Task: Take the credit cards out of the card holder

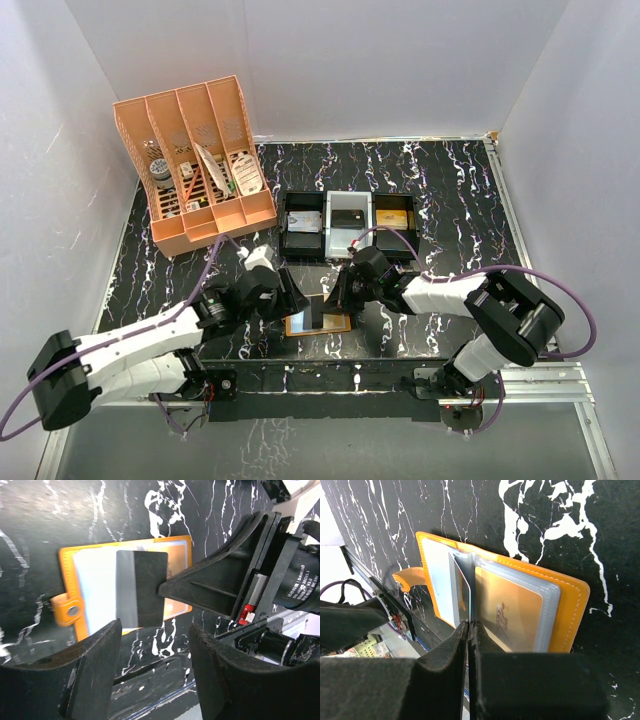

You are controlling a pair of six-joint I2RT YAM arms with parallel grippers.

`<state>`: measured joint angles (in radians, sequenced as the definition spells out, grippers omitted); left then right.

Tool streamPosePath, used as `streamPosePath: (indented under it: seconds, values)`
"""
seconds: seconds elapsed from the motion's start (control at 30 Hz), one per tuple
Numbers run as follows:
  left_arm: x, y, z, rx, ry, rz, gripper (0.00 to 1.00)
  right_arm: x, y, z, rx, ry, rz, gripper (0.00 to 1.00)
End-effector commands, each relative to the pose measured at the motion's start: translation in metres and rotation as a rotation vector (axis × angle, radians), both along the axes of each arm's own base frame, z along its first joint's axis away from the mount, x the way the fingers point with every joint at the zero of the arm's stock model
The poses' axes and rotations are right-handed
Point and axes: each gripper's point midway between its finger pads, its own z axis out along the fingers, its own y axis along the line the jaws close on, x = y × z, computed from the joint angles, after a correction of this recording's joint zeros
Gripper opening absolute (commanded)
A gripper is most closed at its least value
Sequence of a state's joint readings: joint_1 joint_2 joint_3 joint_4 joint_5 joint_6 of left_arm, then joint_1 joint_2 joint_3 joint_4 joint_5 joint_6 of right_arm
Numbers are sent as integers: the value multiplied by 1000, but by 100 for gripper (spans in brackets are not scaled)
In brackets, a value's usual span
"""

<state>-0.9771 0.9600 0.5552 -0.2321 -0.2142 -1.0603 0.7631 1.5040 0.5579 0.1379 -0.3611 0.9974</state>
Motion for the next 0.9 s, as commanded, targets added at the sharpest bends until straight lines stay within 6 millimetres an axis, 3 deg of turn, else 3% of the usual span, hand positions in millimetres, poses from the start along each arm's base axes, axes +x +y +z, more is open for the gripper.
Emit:
streamPosePath:
  seconds: [0.0, 0.1, 0.23, 0.4, 0.53, 0.87]
  values:
    - [-4, -37, -8, -116, 92, -45, 50, 8, -3, 2, -3, -32, -35, 1]
    - [1, -25, -33, -17, 154, 29, 40, 12, -6, 1, -48, -28, -51, 1]
    - [6, -26, -52, -24, 178, 51, 33, 11, -9, 1, -54, -30, -60, 2]
    - [-2, -21, -81, 17, 248, 59, 28, 7, -5, 3, -10, -16, -55, 5]
    - [-6, -12, -89, 48, 279, 94, 21, 5, -1, 8, 49, -9, -66, 13]
    - [-17, 14, -100, 115, 283, 113, 18, 4, 8, 21, 162, -21, -72, 23]
